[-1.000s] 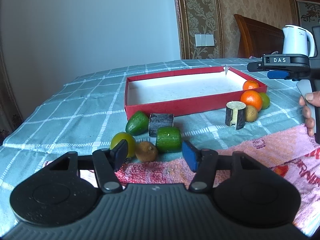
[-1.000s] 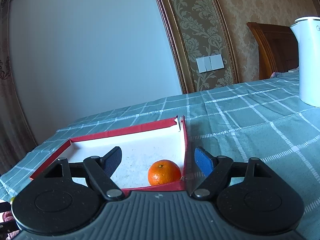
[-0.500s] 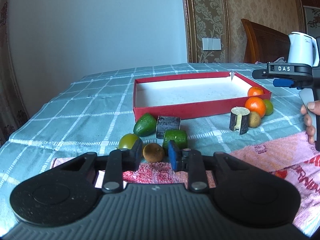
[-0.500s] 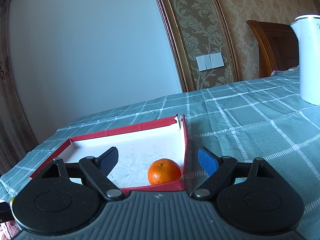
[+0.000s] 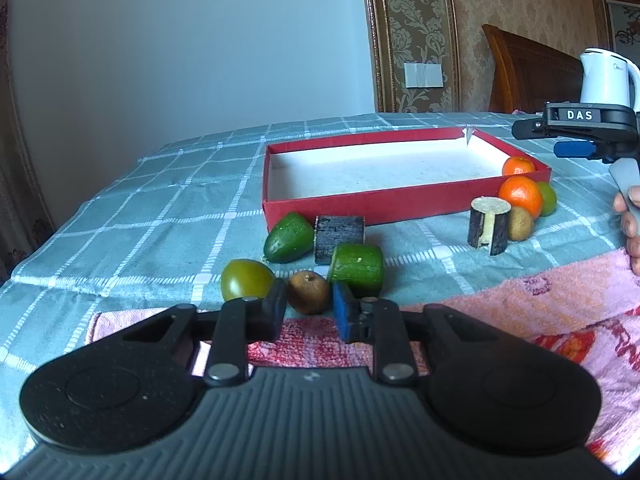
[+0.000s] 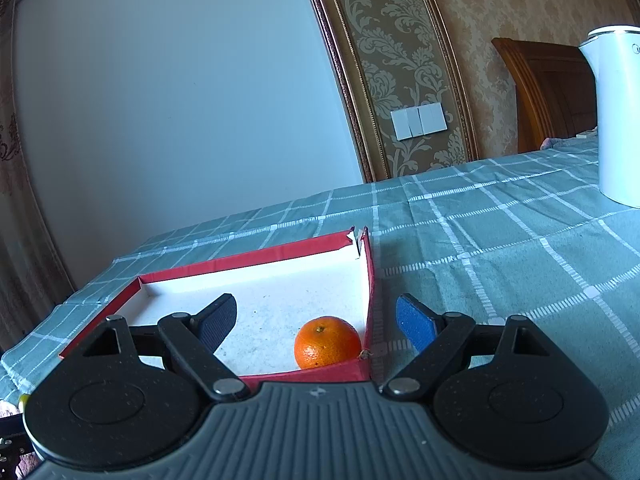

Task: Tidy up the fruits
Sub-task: 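Grasp the brown kiwi with the left gripper, then carry the kiwi into the red tray and open the left gripper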

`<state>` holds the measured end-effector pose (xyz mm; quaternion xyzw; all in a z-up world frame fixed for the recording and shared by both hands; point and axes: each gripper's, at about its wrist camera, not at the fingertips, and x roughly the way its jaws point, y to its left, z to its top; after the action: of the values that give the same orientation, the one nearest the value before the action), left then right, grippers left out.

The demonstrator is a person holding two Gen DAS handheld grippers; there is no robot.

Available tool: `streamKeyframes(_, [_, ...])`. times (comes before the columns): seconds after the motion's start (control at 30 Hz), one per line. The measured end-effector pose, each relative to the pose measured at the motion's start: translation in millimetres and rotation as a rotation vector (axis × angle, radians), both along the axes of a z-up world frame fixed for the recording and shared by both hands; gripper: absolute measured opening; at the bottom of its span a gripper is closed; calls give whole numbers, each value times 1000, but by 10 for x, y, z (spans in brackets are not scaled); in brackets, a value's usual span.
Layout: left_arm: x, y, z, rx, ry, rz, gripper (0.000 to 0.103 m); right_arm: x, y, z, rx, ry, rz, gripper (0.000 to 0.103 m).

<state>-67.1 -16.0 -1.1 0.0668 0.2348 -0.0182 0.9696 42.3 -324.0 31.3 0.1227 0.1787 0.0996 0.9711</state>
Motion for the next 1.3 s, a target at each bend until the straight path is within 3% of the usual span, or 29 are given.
streamKeyframes(0.27, [-43, -32, 195, 0, -66, -6, 21, -7, 0, 6, 0, -6, 0, 87])
streamKeyframes(0.4, [163, -75, 377, 4, -99, -5, 21, -14, 3, 8, -2, -7, 0, 87])
streamKeyframes(0.57, [672, -112, 485, -42, -70, 13, 21, -17, 4, 13, 1, -5, -1, 87])
streamKeyframes(0.83, [1123, -158, 297, 0, 0, 60, 22, 1, -9, 9, 7, 3, 4, 87])
streamKeyframes(0.87, [1124, -147, 292, -8, -1, 67, 24, 3, -9, 9, 6, 4, 5, 87])
streamKeyframes(1.0, [970, -140, 328, -12, -46, 89, 81, 4, -15, 8, 10, 6, 5, 87])
streamKeyframes(1.03, [897, -151, 349, -8, -70, 90, 87, 6, -14, 9, 9, 6, 5, 87])
streamKeyframes(1.13, [638, -189, 407, 5, -103, 48, 98, 7, -16, 8, 10, 5, 4, 87])
streamKeyframes(1.3, [218, -183, 330, 2, -97, -6, 100, 15, -20, 7, 11, 9, 2, 87])
